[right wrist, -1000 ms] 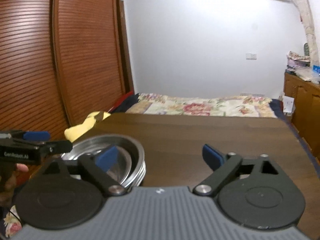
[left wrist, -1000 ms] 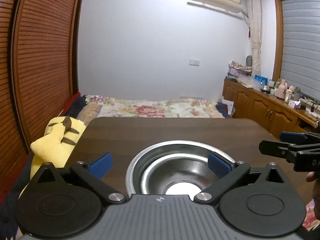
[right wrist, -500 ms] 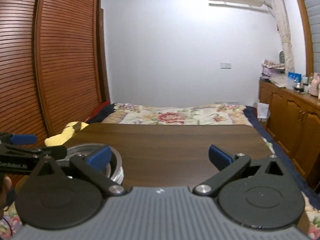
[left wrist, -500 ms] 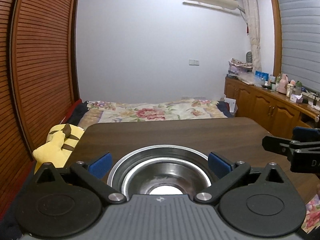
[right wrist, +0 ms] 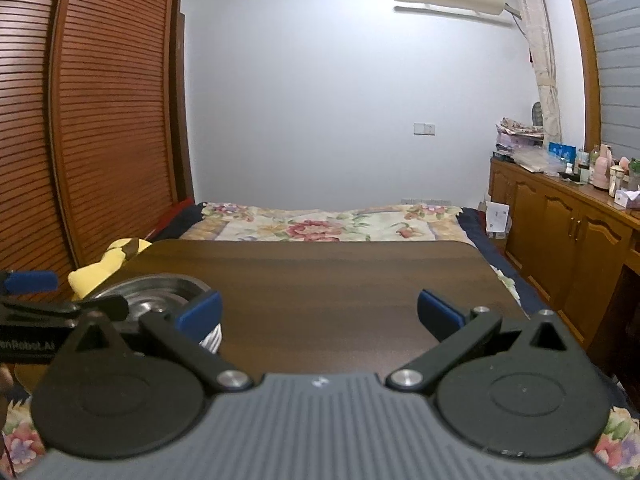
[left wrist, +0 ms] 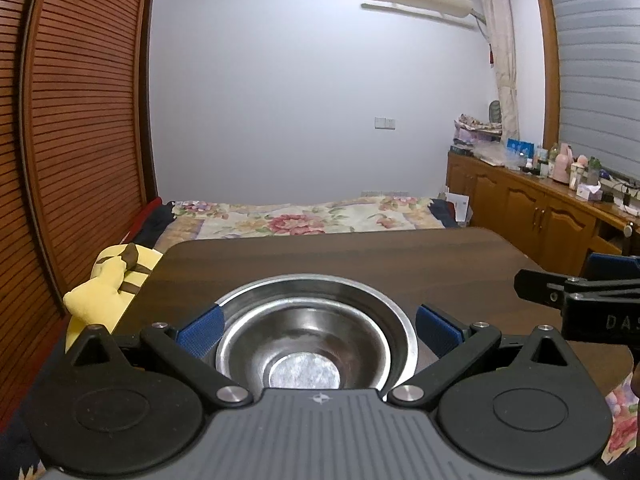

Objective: Organize plates and bowls

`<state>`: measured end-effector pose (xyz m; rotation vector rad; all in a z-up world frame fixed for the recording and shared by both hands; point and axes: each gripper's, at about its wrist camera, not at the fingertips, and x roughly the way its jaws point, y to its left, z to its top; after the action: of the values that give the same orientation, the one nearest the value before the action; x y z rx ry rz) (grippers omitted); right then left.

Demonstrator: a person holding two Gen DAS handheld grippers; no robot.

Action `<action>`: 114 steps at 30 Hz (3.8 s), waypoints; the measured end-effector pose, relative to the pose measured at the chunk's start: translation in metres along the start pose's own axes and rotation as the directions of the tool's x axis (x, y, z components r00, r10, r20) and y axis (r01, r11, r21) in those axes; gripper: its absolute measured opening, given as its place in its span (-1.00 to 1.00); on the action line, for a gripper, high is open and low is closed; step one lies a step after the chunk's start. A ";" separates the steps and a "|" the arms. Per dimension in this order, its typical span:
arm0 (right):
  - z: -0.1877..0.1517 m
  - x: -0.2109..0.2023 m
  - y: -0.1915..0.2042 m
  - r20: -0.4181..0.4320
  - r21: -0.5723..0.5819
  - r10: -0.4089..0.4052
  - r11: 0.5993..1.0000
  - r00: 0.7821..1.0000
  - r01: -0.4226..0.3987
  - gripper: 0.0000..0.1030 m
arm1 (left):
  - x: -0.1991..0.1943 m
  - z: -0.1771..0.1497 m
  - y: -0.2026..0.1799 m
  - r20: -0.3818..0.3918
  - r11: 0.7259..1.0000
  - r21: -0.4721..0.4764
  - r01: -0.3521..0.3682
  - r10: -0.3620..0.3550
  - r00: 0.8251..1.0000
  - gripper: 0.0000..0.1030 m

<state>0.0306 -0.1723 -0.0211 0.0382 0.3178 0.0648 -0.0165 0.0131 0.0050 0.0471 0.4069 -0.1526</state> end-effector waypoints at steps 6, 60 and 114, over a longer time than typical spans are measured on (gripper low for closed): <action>-0.003 -0.002 -0.002 -0.005 0.001 -0.008 1.000 1.000 0.008 1.00 | -0.003 -0.005 0.000 0.005 1.000 0.007 -0.022 0.022 1.000 1.00; -0.032 0.000 -0.013 -0.052 0.023 -0.021 0.999 0.998 0.023 1.00 | -0.001 -0.035 0.008 -0.044 0.998 0.002 -0.069 0.070 0.997 1.00; -0.032 0.001 -0.018 -0.064 0.036 -0.017 0.999 0.998 0.019 1.00 | -0.001 -0.035 0.009 -0.042 0.998 -0.005 -0.067 0.066 0.997 1.00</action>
<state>0.0227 -0.1888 -0.0524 0.0701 0.3830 0.0421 -0.0296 0.0245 -0.0265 0.0578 0.4470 -0.0849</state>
